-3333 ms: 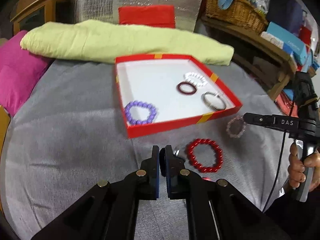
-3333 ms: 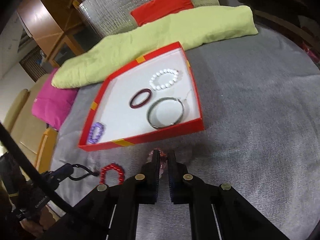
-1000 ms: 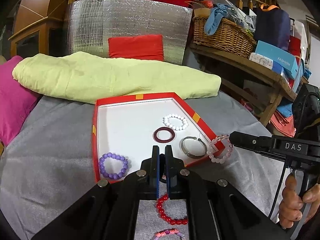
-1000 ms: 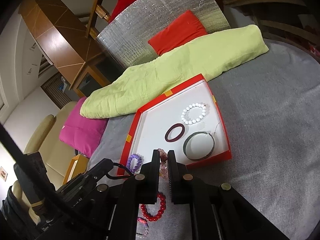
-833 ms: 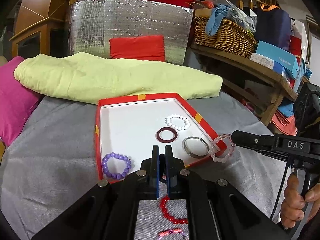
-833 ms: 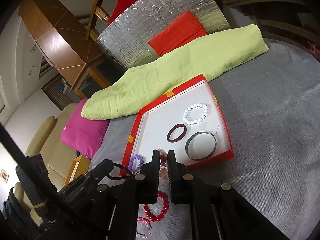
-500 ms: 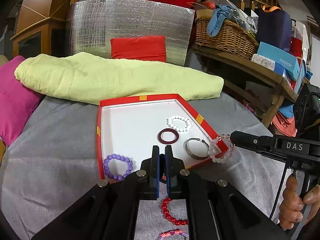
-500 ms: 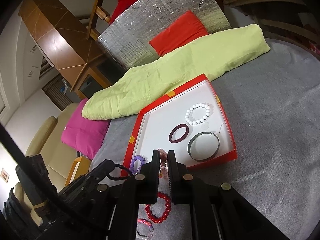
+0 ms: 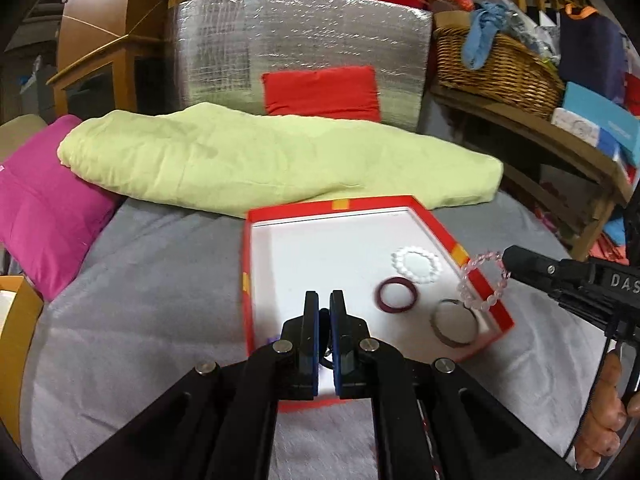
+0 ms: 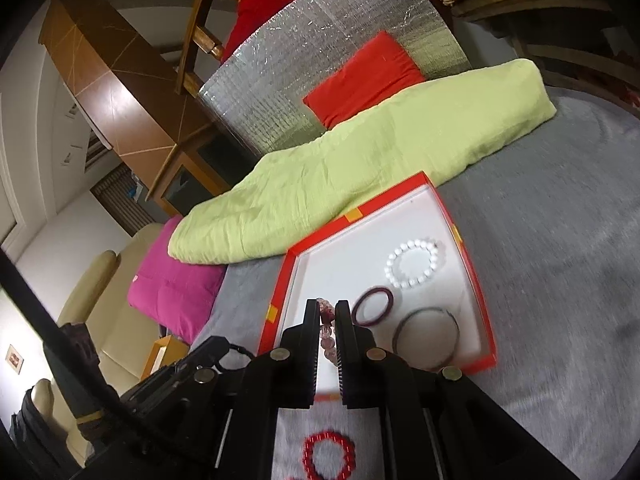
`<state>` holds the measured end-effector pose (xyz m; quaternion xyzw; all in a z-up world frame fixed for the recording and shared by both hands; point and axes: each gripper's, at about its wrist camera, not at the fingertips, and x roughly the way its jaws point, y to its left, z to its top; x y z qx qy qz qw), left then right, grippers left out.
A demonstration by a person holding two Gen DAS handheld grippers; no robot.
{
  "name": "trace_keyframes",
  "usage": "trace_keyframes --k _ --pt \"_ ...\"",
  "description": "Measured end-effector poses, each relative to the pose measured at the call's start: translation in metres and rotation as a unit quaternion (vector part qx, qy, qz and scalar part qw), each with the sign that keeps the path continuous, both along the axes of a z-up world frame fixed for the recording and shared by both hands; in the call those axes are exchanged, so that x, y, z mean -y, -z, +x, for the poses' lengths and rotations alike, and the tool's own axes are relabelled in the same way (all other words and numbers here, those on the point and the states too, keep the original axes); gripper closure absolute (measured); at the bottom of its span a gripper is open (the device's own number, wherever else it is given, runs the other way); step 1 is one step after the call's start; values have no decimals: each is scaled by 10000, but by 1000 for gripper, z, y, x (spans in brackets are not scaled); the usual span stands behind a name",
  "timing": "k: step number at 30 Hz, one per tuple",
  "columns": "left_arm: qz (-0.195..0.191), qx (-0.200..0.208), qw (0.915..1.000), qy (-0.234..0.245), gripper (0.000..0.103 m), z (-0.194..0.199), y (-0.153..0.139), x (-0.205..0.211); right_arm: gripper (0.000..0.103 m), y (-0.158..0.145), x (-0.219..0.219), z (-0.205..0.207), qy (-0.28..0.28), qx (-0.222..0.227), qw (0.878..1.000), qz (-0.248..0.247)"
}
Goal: Organize jewelry
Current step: 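Lower the pink bead bracelet into the box and open the right gripper, then lower the black cord bracelet into the box and open the left gripper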
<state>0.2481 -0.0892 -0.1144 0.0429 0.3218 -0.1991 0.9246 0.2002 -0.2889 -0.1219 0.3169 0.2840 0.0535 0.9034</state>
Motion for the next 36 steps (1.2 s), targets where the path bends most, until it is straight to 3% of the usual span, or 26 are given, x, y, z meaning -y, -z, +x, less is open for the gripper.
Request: trace_keyframes --k 8,14,26,31,34,36 --pt "409 -55 9991 -78 98 23 13 17 95 9 -5 60 -78 -94 9999 64" --pt "506 -49 9986 -134 97 39 16 21 95 16 -9 91 -103 -144 9998 120" --pt "443 -85 9989 -122 97 55 20 28 95 41 -12 129 -106 -471 9983 321" --pt "222 -369 9989 164 97 59 29 32 94 50 -13 134 -127 -604 9972 413" --pt "131 -638 9971 384 88 59 35 33 91 55 -11 134 -65 -677 9969 384" --pt "83 -656 9969 431 57 58 36 30 89 58 -7 133 -16 -750 9965 364"
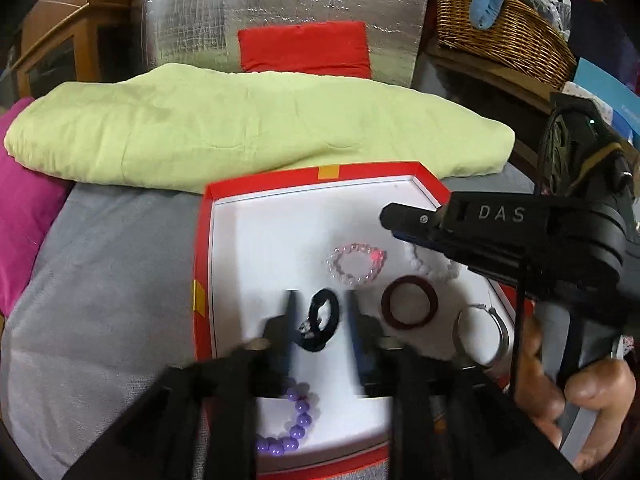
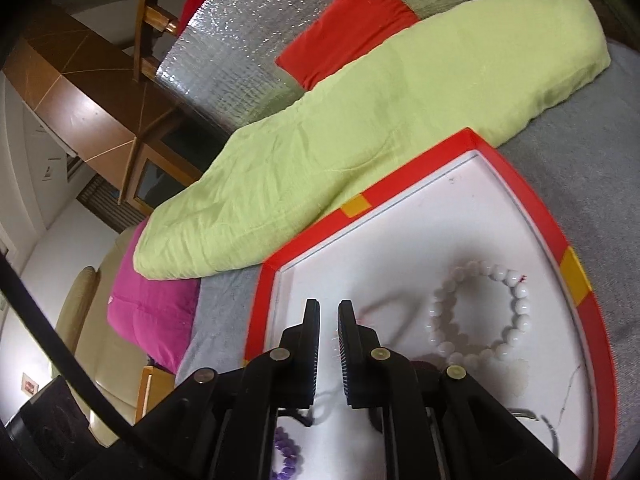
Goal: Organize jewelry
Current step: 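Lower the black cord bracelet into the box and open the left gripper, then reach down and grasp the red bead bracelet with the right gripper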
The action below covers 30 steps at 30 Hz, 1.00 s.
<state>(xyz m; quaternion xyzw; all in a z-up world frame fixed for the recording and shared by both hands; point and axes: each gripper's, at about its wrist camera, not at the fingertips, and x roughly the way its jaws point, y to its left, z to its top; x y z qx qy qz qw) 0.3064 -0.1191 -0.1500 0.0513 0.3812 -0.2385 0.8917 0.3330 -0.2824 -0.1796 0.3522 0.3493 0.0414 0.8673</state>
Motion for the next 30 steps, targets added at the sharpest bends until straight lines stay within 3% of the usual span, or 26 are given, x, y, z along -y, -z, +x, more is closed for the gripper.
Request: trace_keyframes --k 2,8,12,18,24,30 --pt "-76 56 9999 -70 49 -2 -2 -6 87 1 7 -4 91 -31 9999 32" --pt "-200 51 9988 -446 45 2 -9 -34 86 -9 25 -24 202 -56 9997 -149" --pt "-235 -75 9957 -892 44 6 -10 -58 63 -19 32 -43 199 -102 9996 -174" --pt "-220 -159 9928 -1171 42 -7 -10 -81 63 -35 20 -74 -82 -85 9982 -588" --pt "-186 -283 9932 -1113 42 -32 -9 -90 63 -43 2 -123 -452 -114 9951 -876" --pt "-102 -322 9952 -917 42 -74 -6 -97 63 -30 -20 -169 -779 -447 9899 -1093"
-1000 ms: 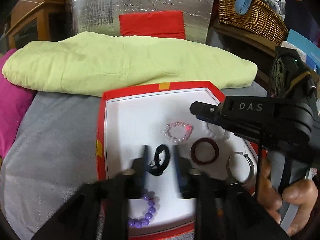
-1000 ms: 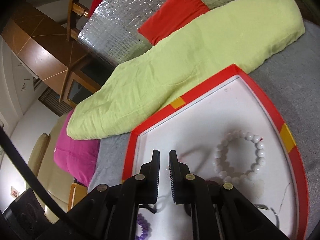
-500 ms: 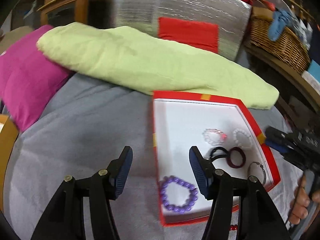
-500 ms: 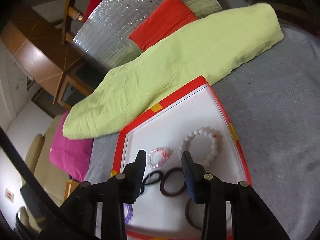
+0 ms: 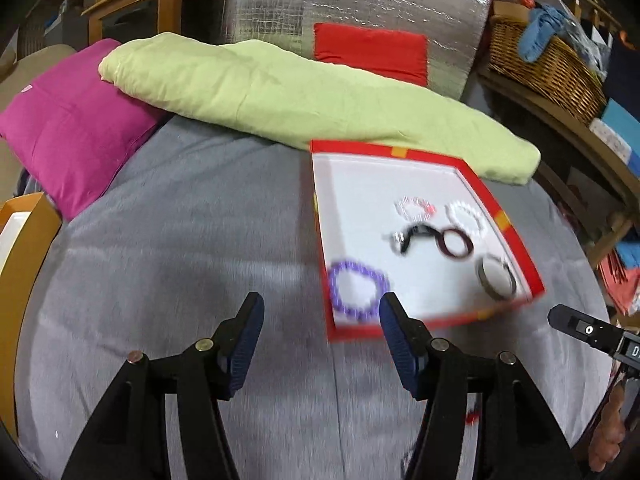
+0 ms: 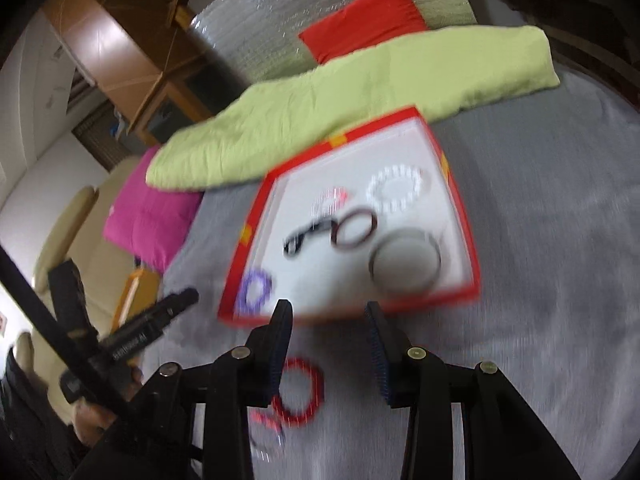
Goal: Organize jewelry
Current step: 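Reach down and grasp the red bead bracelet with the right gripper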
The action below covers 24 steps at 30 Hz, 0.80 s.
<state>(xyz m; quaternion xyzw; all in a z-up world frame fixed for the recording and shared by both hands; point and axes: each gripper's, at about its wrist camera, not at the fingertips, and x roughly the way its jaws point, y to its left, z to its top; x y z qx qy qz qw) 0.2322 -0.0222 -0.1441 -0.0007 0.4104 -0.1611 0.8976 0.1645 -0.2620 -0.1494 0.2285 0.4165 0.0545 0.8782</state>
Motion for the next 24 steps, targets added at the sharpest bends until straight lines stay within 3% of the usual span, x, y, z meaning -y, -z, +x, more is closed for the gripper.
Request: trace_keyframes --k 5,11,17,24 --pt "-56 -199 9997 -86 42 -45 12 -16 63 9 -17 -18 -208 -180 9995 -150" --pt "-263 -120 9994 -180 42 -95 15 -38 63 26 -34 -12 -357 -506 9977 -290" --pt "-77 88 9998 -177 42 -114 16 -51 63 41 -54 -3 -486 -737 9943 -602" --pt "-42 -29 9997 -226 42 -116 24 -53 62 50 -64 0 -545 -739 9899 -1081"
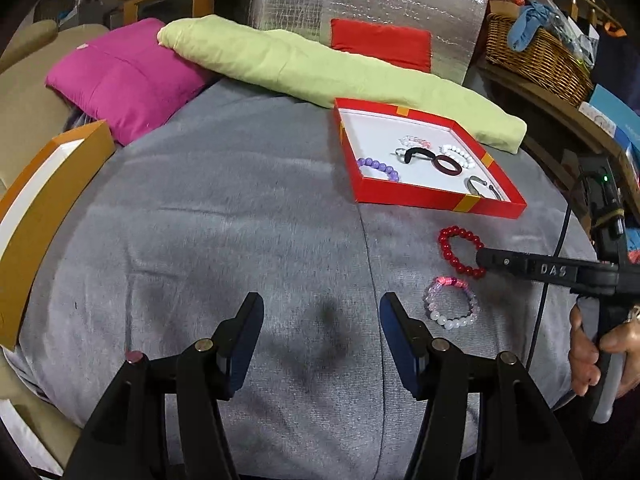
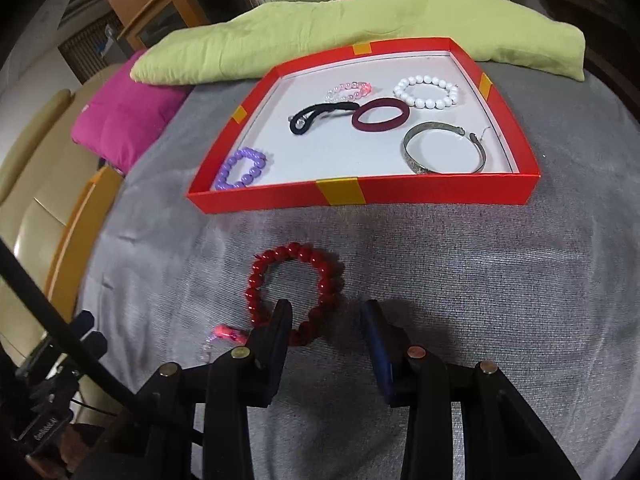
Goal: Organize jewelry
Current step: 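Reach down and grasp the red bead bracelet with the right gripper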
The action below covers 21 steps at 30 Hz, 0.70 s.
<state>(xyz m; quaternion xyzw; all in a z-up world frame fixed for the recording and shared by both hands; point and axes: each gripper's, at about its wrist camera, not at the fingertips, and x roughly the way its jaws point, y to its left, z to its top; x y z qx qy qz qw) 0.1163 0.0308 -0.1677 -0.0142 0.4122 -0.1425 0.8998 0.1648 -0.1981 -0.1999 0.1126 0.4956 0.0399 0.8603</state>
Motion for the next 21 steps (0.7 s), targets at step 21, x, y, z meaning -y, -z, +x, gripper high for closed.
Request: trace_keyframes --k 21 --pt "70 452 9970 619 42 -45 -8 17 93 -8 -5 -23 118 738 9905 -1156"
